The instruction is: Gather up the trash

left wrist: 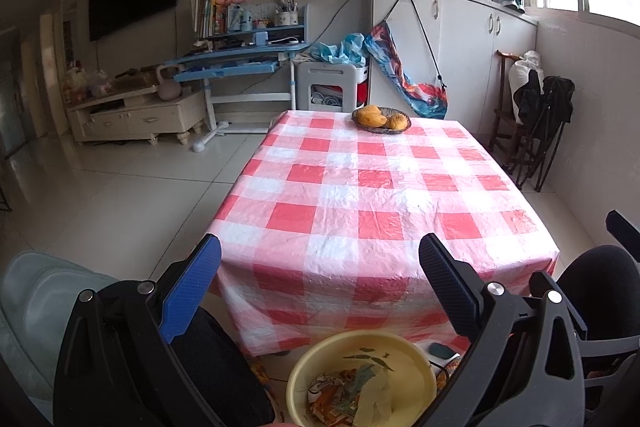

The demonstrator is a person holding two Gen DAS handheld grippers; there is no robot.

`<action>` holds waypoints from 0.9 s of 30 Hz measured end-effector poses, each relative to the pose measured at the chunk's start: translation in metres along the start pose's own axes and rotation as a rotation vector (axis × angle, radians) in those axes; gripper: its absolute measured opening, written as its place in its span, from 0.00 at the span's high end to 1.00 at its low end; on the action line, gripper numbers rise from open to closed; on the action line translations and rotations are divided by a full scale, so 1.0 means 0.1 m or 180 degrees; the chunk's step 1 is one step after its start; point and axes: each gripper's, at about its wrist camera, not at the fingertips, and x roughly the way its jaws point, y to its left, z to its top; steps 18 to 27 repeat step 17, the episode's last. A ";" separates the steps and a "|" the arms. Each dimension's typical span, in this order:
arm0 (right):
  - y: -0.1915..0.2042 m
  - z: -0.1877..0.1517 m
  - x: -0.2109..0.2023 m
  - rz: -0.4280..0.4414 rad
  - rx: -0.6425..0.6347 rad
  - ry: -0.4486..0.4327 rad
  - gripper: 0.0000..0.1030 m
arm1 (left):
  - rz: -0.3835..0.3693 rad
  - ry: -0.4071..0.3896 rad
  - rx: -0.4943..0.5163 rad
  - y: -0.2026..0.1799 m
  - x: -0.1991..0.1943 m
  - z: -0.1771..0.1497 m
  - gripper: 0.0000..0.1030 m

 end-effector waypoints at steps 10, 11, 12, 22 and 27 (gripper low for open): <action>-0.01 -0.04 0.01 -0.0005 -0.0048 0.0012 0.07 | 0.0091 -0.0018 0.0100 0.04 -0.03 0.03 0.07; -0.02 -0.05 0.01 -0.0007 -0.0056 0.0013 0.07 | 0.0084 0.0009 0.0079 0.04 -0.02 0.03 0.07; -0.02 -0.04 0.02 -0.0006 -0.0065 0.0016 0.07 | 0.0084 0.0040 0.0049 0.05 -0.01 0.03 0.07; -0.04 -0.06 0.01 -0.0010 -0.0096 0.0025 0.07 | 0.0090 0.0117 -0.0077 0.13 0.04 0.04 0.07; -0.04 -0.06 0.01 -0.0010 -0.0096 0.0025 0.07 | 0.0090 0.0117 -0.0077 0.13 0.04 0.04 0.07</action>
